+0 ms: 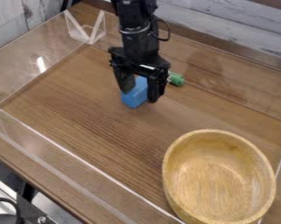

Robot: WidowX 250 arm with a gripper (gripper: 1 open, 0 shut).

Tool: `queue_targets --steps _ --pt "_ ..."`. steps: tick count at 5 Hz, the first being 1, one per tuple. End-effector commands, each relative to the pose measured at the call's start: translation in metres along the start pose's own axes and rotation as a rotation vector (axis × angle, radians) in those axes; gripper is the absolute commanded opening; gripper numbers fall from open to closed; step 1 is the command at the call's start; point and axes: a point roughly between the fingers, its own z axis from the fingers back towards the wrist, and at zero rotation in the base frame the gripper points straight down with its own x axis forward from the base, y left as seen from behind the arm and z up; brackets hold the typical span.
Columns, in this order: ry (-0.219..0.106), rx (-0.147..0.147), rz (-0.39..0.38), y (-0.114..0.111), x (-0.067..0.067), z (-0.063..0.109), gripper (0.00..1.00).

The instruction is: Put the blue block in the brown bowl

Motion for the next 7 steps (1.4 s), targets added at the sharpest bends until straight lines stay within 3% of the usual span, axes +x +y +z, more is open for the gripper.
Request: queue_targets --steps 1,5,7 --pt "-0.048 0.011 -0.001 0.002 0.006 0.010 1.00" --pt "-0.072 0.027 -0.002 -0.001 0.008 0.012 1.00" --pt "-0.076 0.033 -0.004 0.004 0.016 -0.001 1.00"
